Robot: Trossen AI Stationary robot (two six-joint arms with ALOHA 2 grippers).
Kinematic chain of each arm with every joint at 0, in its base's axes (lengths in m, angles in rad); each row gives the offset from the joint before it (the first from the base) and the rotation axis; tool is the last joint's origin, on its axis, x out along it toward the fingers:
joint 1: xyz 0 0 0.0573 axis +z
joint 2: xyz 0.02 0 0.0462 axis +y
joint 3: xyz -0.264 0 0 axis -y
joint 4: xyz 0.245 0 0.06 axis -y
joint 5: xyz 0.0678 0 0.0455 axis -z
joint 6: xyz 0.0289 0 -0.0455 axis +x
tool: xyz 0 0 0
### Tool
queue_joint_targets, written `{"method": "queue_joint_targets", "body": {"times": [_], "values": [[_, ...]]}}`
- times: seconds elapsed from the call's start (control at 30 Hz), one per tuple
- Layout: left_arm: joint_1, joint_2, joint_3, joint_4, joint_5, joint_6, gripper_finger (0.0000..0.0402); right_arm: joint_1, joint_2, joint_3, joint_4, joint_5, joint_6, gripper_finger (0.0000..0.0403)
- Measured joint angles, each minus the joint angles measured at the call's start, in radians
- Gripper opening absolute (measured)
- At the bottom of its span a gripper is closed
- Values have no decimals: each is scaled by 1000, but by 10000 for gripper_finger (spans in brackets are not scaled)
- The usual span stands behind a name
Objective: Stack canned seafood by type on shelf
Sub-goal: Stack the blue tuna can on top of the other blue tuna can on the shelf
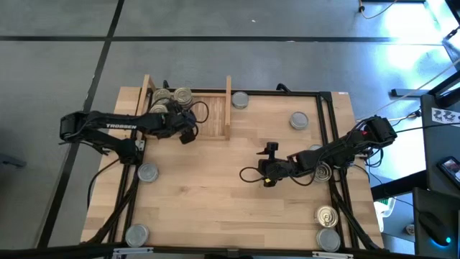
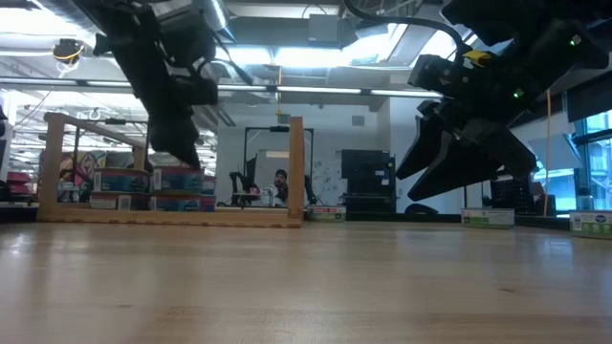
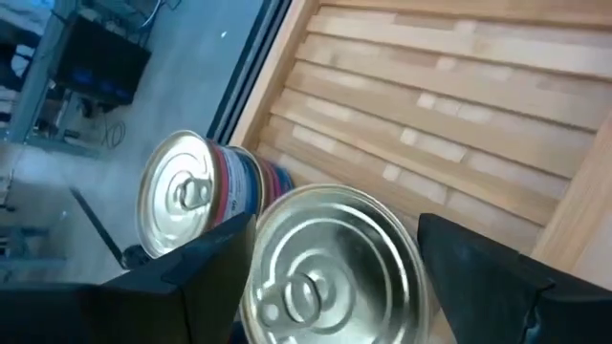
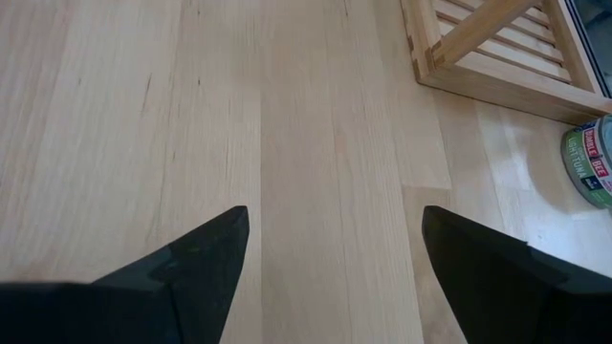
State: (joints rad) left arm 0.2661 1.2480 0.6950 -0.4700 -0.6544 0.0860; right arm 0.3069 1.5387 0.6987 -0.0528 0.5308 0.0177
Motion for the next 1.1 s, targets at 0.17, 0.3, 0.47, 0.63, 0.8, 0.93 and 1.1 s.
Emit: {"method": "queue_joint_targets", "body": {"times": [0.17, 0.3, 0.47, 0.63, 0.8, 0.93, 1.1], "values": [[-30, 0, 76, -85, 27, -107, 292, 0, 0, 0, 0, 0, 0, 312], [-83, 0, 100, -147, 54, -161, 292, 0, 0, 0, 0, 0, 0, 312], [-85, 3, 68, -181, 53, -175, 292, 0, 0, 0, 5, 0, -3, 312], [-86, 4, 54, -169, 53, -190, 292, 0, 0, 0, 5, 0, 1, 312], [-90, 4, 54, -154, 111, -201, 292, 0, 0, 0, 5, 0, 2, 312], [-91, 4, 54, -120, 210, -212, 292, 0, 0, 0, 6, 0, 3, 312], [-92, 4, 54, -112, 224, -211, 292, 0, 0, 0, 6, 0, 3, 312]]}}
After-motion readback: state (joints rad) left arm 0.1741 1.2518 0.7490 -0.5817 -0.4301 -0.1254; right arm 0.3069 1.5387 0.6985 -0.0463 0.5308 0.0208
